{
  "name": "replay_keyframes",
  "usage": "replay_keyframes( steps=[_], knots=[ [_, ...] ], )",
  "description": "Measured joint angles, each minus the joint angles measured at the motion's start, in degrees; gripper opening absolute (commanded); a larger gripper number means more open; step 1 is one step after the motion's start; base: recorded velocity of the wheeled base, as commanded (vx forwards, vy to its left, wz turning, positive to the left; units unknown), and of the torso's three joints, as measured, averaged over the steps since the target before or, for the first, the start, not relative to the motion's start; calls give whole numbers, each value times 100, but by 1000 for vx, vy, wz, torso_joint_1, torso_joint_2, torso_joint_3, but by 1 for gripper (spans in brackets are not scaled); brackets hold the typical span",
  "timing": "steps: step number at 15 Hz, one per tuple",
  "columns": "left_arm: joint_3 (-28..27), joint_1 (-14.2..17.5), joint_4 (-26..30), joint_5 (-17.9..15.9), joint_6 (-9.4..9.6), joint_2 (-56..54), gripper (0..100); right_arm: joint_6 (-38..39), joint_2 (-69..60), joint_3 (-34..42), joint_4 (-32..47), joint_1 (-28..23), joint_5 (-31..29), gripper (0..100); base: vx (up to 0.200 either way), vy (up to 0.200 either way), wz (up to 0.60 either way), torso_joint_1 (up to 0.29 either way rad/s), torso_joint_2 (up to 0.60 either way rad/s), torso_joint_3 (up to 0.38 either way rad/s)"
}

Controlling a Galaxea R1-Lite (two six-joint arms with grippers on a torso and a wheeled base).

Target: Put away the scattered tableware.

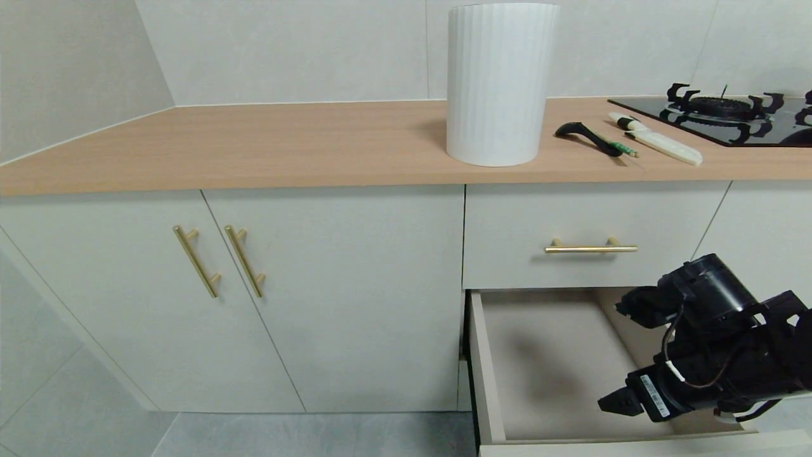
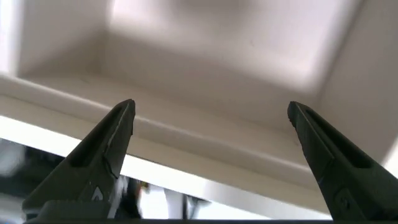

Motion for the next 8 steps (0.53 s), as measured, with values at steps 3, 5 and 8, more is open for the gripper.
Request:
replay_keyframes(
  steps=[3, 5, 8],
  knots=[
    [0, 0, 0, 0, 0, 0, 100, -6, 39, -11, 41, 144, -22, 100, 0, 0, 0, 0, 0, 0],
    [0, 0, 0, 0, -2, 0, 100, -16, 130, 12, 323, 299, -88, 100, 0, 0, 0, 0, 0, 0],
    [0, 0, 0, 2, -2, 0, 100, -158, 223, 1, 657, 444, -134, 100, 0, 0, 0, 0, 0, 0]
  ],
)
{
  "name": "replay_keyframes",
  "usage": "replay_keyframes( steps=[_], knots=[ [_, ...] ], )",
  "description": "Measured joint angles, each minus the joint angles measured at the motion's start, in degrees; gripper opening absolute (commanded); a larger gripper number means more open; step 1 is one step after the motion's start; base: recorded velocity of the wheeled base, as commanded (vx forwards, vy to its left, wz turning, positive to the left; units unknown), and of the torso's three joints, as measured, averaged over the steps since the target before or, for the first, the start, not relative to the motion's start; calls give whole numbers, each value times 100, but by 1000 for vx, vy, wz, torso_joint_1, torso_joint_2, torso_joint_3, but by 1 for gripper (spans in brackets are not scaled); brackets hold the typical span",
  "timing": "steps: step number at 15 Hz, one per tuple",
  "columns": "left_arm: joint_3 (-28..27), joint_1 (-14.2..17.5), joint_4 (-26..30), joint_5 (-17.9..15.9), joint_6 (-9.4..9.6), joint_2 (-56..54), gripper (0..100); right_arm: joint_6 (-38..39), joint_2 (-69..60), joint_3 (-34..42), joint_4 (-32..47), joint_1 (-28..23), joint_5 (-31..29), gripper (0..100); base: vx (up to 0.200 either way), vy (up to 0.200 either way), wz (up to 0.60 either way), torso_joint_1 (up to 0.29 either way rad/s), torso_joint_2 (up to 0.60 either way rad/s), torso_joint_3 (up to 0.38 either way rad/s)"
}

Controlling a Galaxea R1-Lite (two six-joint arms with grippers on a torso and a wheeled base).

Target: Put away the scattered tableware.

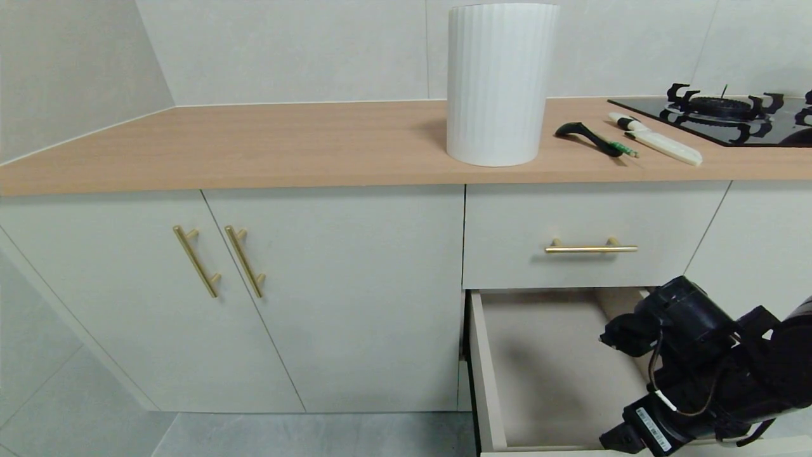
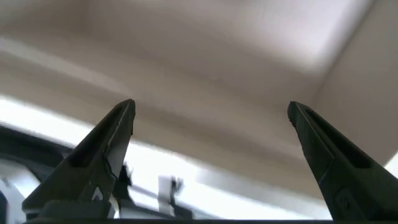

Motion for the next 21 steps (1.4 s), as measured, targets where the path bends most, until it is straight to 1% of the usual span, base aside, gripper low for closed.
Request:
replay_keyframes(
  steps=[4, 8, 10, 12, 14, 15, 16, 17, 19, 21],
  knots=[
    [0, 0, -2, -2, 0, 0, 100, -224, 20, -11, 633, 32, -13, 100, 0, 0, 0, 0, 0, 0],
    [0, 0, 0, -2, 0, 0, 100, -634, -63, -41, 1291, 56, -63, 100, 0, 0, 0, 0, 0, 0],
    [0, 0, 0, -2, 0, 0, 100, -684, -90, -65, 1587, 106, -59, 100, 0, 0, 0, 0, 0, 0],
    [0, 0, 0, -2, 0, 0, 100, -610, -85, -157, 1552, 122, -63, 100, 0, 0, 0, 0, 0, 0],
    [0, 0, 0, -2, 2, 0, 100, -199, -49, -384, 1514, 98, -96, 100, 0, 0, 0, 0, 0, 0],
    [0, 0, 0, -2, 0, 0, 100, 293, -32, -561, 1412, 83, -99, 100, 0, 0, 0, 0, 0, 0],
    [0, 0, 0, -2, 0, 0, 100, 809, -22, -745, 1161, 72, -101, 100, 0, 0, 0, 0, 0, 0],
    [0, 0, 0, -2, 0, 0, 100, 1169, -24, -880, 818, 52, -105, 100, 0, 0, 0, 0, 0, 0],
    [0, 0, 0, 0, 2, 0, 100, 1319, -79, -944, 396, -60, -116, 100, 0, 0, 0, 0, 0, 0],
    [0, 0, 0, -2, 2, 0, 100, 1332, -121, -950, 308, -180, -191, 100, 0, 0, 0, 0, 0, 0]
  ],
)
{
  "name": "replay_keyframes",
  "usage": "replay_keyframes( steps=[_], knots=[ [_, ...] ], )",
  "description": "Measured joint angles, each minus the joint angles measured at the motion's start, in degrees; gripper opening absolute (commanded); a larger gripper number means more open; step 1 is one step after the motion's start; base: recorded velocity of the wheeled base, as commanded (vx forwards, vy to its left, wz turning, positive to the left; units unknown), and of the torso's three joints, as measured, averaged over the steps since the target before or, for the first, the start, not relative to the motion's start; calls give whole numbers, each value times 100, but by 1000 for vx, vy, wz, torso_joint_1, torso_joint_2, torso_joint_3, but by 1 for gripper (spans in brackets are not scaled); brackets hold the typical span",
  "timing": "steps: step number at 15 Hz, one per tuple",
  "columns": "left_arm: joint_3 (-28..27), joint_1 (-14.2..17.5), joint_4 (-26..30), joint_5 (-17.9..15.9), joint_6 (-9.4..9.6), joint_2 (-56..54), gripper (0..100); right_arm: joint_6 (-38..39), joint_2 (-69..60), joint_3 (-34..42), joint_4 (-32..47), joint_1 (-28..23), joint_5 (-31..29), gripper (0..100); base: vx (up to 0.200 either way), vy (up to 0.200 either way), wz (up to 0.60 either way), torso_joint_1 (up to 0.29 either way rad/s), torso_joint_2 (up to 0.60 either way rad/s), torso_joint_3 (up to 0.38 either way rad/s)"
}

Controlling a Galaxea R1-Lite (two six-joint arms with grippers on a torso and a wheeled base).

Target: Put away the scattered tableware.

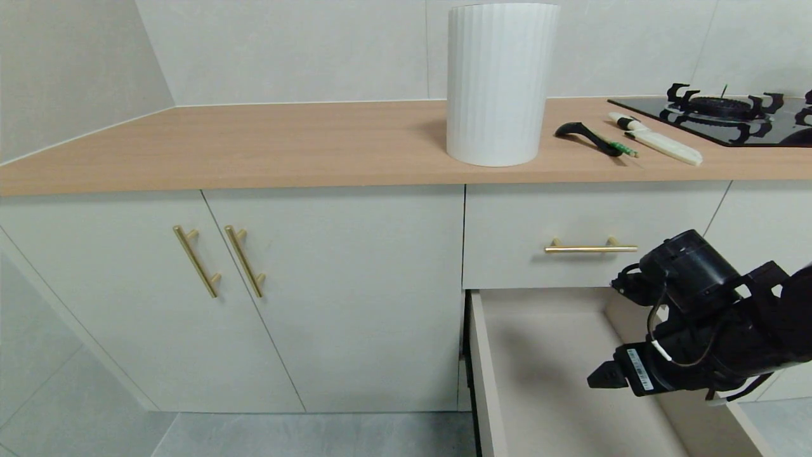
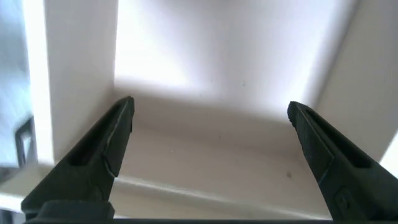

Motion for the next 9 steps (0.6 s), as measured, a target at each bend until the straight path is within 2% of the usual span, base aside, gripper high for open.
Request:
replay_keyframes(
  steps=[5, 9],
  knots=[
    [0, 0, 0, 4, 0, 0, 100, 2, -5, 28, -306, -124, -301, 100, 0, 0, 0, 0, 0, 0],
    [0, 0, 0, 0, -2, 0, 100, 0, -5, 59, -312, -133, -389, 100, 0, 0, 0, 73, -233, -243]
  ],
)
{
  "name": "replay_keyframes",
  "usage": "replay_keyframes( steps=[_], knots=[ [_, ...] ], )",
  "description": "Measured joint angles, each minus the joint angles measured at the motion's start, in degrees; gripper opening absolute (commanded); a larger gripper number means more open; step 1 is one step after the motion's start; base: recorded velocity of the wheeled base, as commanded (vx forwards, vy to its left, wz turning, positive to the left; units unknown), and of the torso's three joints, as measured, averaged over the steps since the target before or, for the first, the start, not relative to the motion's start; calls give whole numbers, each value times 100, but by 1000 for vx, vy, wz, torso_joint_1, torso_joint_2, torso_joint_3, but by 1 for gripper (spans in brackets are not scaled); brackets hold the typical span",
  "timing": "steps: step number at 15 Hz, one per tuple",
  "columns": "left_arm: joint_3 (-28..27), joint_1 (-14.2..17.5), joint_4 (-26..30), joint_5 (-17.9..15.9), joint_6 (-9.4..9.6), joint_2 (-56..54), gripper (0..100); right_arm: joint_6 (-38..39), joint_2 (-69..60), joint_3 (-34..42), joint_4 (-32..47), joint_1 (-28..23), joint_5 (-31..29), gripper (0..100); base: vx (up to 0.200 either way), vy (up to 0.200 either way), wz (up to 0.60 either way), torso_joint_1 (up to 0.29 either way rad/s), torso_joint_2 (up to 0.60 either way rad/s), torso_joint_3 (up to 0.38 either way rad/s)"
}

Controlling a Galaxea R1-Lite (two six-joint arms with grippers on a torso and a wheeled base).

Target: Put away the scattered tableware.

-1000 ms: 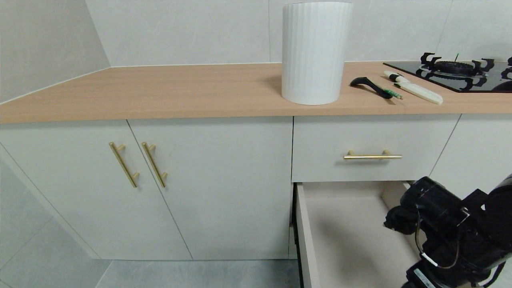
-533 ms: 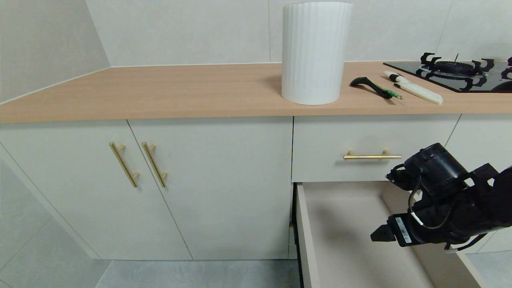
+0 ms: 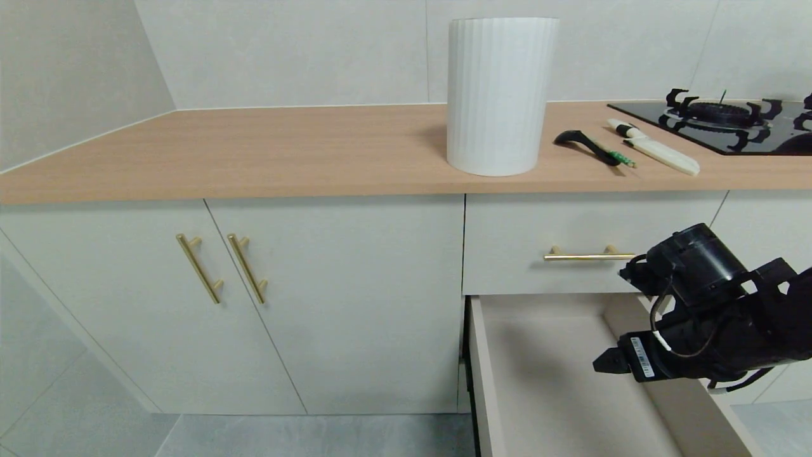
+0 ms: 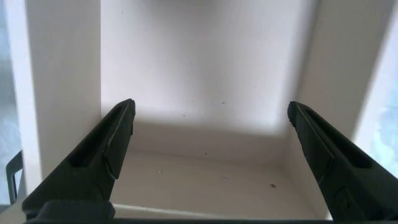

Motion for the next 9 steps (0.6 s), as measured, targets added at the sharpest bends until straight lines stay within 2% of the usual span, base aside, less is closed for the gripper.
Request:
replay_keyframes(
  steps=[9],
  knots=[
    [0, 0, 0, 0, 0, 0, 100, -2, 44, 2, 0, 2, -39, 100, 0, 0, 0, 155, -485, -300]
  ],
)
